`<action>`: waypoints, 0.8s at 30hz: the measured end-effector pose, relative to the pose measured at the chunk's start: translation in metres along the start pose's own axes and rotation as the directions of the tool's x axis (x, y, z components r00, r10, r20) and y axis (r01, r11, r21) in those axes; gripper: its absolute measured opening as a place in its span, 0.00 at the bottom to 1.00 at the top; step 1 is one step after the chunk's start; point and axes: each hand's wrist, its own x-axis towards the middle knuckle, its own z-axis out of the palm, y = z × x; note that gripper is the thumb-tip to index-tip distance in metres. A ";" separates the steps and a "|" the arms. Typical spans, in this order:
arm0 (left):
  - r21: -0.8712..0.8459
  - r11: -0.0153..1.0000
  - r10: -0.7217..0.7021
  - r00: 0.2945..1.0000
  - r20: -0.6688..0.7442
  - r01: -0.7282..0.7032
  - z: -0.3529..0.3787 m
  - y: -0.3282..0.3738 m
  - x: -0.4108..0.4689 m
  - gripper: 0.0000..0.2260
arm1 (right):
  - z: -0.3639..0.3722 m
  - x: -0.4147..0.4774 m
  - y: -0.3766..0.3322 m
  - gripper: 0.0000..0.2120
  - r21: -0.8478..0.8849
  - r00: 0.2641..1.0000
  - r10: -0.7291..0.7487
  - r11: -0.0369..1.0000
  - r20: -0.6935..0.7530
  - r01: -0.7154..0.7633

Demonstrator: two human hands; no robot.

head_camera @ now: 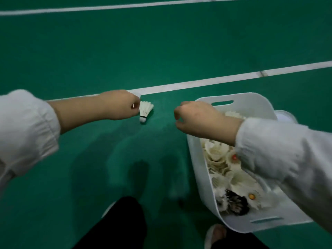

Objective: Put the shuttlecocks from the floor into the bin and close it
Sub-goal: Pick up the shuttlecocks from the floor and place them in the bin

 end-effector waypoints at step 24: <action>-0.481 0.840 -0.410 0.875 -0.257 0.252 0.113 -0.118 0.080 0.07 | 0.138 0.162 -0.032 0.10 0.525 0.945 0.326 0.800 0.025 -0.290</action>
